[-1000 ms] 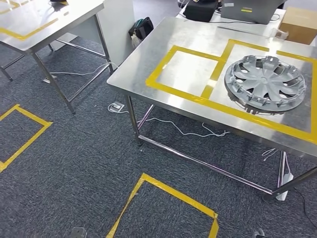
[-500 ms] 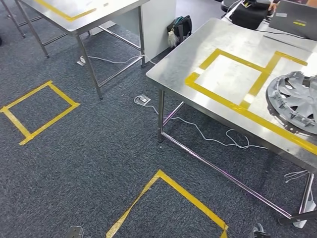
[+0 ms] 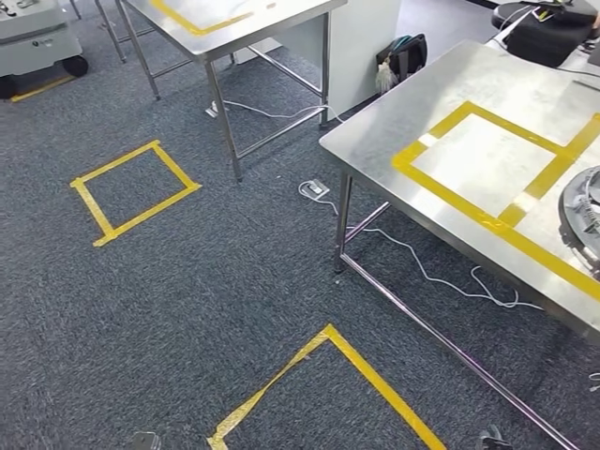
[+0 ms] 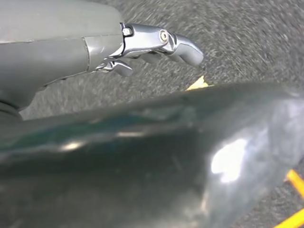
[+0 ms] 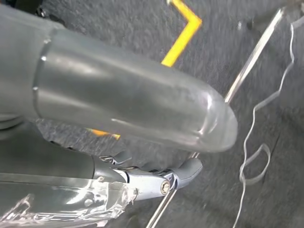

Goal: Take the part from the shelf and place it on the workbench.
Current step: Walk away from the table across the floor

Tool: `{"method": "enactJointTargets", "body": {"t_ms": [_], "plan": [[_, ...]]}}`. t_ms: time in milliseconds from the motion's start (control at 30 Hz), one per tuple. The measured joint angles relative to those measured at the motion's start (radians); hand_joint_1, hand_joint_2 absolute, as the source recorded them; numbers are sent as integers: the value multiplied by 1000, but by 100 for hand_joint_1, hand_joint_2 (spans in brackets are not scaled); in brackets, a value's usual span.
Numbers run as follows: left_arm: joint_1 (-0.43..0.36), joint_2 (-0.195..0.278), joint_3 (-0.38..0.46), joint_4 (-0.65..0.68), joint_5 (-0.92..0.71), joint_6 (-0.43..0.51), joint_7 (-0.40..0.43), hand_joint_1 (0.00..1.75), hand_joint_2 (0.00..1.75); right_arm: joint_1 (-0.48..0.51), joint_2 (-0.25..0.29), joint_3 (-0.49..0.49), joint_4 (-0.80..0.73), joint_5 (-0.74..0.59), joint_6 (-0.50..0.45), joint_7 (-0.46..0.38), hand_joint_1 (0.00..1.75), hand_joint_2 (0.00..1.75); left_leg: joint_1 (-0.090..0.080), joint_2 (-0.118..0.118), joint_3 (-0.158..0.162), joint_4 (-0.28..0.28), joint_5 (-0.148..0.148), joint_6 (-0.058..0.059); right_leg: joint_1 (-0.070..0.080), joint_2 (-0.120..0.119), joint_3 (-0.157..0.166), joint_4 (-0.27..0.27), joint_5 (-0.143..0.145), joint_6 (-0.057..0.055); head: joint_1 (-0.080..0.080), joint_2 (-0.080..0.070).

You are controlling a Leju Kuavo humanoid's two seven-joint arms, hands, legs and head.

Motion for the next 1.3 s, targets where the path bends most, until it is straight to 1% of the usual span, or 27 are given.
{"method": "enactJointTargets", "body": {"t_ms": [67, 100, 133, 200, 267, 300, 333, 367, 400, 467, 500, 567, 600, 633, 667, 700, 767, 833, 900, 967, 1033, 1100, 1133, 1167, 1200, 1267, 1300], "plan": [[-3, -2, 2, 0, -5, 1, 0, 0, 0, 2, 0, -3, 2, 1, 0, -1, 0, 0, 1, 33, -64, 136, -60, -7, 2, -31, -2, 0, 0, -3, -2, 0], [-2, -3, 3, 0, -9, 1, 1, 0, 0, 2, 0, -5, 4, 1, -1, -1, 0, 0, 2, 38, -81, 174, -69, -8, 3, -46, -3, 0, -1, -3, -2, 0], [0, -4, 5, 0, -14, 1, 2, 0, 0, 2, 0, -6, 4, -1, -2, -1, 0, 0, 3, 40, -79, 175, -59, -9, 3, -60, -3, 0, -1, -3, -3, 0], [3, -5, 11, -1, -24, 2, 4, 0, 0, 2, 0, -6, 6, -7, -2, 2, 0, 0, 4, 62, -18, 69, 0, -8, 3, -84, -1, 0, -3, -1, -3, 0], [0, -9, 14, -2, -36, 7, 5, 0, 0, 4, 0, -6, 6, -18, 0, 6, 0, 0, 0, 110, 54, -61, 43, -3, 9, -104, -1, 3, -9, 7, -2, 0], [-1, -11, 16, -4, -42, 9, 5, 0, 0, 6, 0, -6, 6, -25, 3, 9, 0, 0, -2, 125, 73, -96, 48, 1, 12, -114, -1, 4, -13, 12, -1, 0], [-1, -13, 16, -5, -48, 11, 4, 0, 0, 9, 0, -6, 6, -34, 5, 11, 0, 0, -4, 126, 78, -109, 46, 6, 15, -124, -1, 5, -15, 17, 0, 0], [0, -15, 17, -5, -53, 12, 3, 0, 0, 11, 0, -6, 5, -43, 7, 14, 0, 0, -5, 112, 76, -110, 45, 13, 14, -135, 3, 4, -17, 21, 1, 0], [3, -16, 18, -6, -57, 12, 2, 0, 0, 12, 0, -6, 3, -52, 8, 16, 0, 0, -5, 101, 76, -111, 46, 19, 12, -133, 6, 7, -22, 27, 1, 0], [5, -21, 20, -6, -61, 11, 0, 0, 0, 17, 0, -6, -1, -62, 10, 19, 0, 0, -2, 79, 76, -114, 49, 31, 6, -90, -8, 50, -53, 37, 5, 0], [4, -24, 21, -7, -63, 10, -1, 0, 0, 22, 0, -7, -4, -66, 11, 21, 0, 0, 0, 68, 75, -114, 51, 36, 5, -57, -34, 106, -84, 41, 8, 0], [0, -28, 21, -7, -68, 6, -2, 0, 0, 33, 0, -8, -10, -75, 13, 27, 0, 0, 0, 42, 73, -114, 52, 44, 5, -22, -102, 251, -149, 43, 13, 0], [-1, -29, 21, -7, -72, 4, -3, 0, 0, 37, 0, -8, -14, -81, 14, 31, 0, 0, -1, 28, 73, -114, 53, 44, 5, -19, -128, 301, -162, 43, 14, 0], [0, -29, 21, -7, -75, 3, -3, 0, 0, 41, 0, -8, -18, -86, 15, 33, 0, 0, -1, 13, 73, -114, 53, 44, 4, -18, -137, 312, -154, 43, 14, 0], [1, -29, 21, -7, -77, 1, -4, 0, 0, 44, 0, -8, -23, -89, 15, 35, 0, 0, 0, -2, 75, -113, 53, 44, 3, -15, -127, 282, -127, 42, 14, 0], [2, -30, 22, -7, -78, 1, -4, 0, 0, 46, 0, -8, -27, -91, 15, 36, 0, 0, 1, -16, 76, -113, 54, 42, 1, -7, -99, 218, -87, 42, 15, 0], [1, -31, 22, -7, -81, -3, -4, 0, 0, 49, 0, -7, -34, -97, 15, 38, 0, 0, 1, -43, 74, -108, 54, 34, -8, 44, -37, 78, -29, 42, 14, 0], [0, -31, 22, -7, -88, -8, -5, 0, 0, 53, 0, -6, -39, -110, 14, 43, 0, 0, 2, -66, 66, -105, 58, 20, -12, 77, -11, 22, -19, 37, 13, 0], [3, -31, 22, -7, -96, -11, -7, 0, 0, 57, 0, -6, -48, -122, 14, 49, 0, 0, 6, -83, 58, -106, 64, 8, -8, 58, -7, 21, -15, 24, 13, 0], [6, -33, 22, -7, -101, -13, -7, 0, 0, 60, 0, -8, -58, -130, 14, 52, 0, 0, 5, -44, 42, -79, 44, -1, -7, 33, -5, 16, -9, 10, 8, 0], [2, -36, 22, -7, -106, -16, -8, 0, 0, 66, 0, -11, -63, -132, 17, 54, 0, 0, 3, 18, -8, 27, -18, -6, -4, 3, -5, 12, -7, 2, 2, 0], [-2, -39, 22, -7, -117, -16, -7, 0, 0, 72, 0, -15, -65, -132, 18, 56, 0, 0, 4, 37, -69, 157, -72, -11, 0, -32, -7, 12, -8, -2, 0, 0], [-1, -40, 21, -7, -126, -13, -5, 0, 0, 73, 0, -18, -66, -133, 19, 58, 0, 0, 4, 39, -81, 186, -76, -12, 1, -48, -7, 12, -9, -3, 0, 0], [1, -42, 20, -7, -135, -8, -3, 0, 0, 72, 0, -20, -68, -133, 21, 59, 0, 0, 4, 42, -71, 173, -59, -12, 1, -62, -6, 12, -10, -3, 0, 0], [2, -44, 19, -6, -143, -3, 0, 0, 0, 72, 0, -23, -70, -133, 23, 61, 0, 0, 4, 49, -43, 123, -29, -11, 1, -74, -5, 12, -11, -2, 0, 0], [1, -46, 14, -6, -152, 4, 1, 0, 0, 72, 0, -30, -75, -133, 28, 64, 0, 0, 1, 97, 34, -18, 27, -5, 5, -97, -1, 14, -17, 4, -1, 0], [-1, -48, 12, -6, -155, 6, 1, 0, 0, 73, 0, -33, -77, -133, 29, 66, 0, 0, -2, 117, 61, -68, 40, -1, 8, -107, -1, 15, -20, 9, 0, 0]]}}
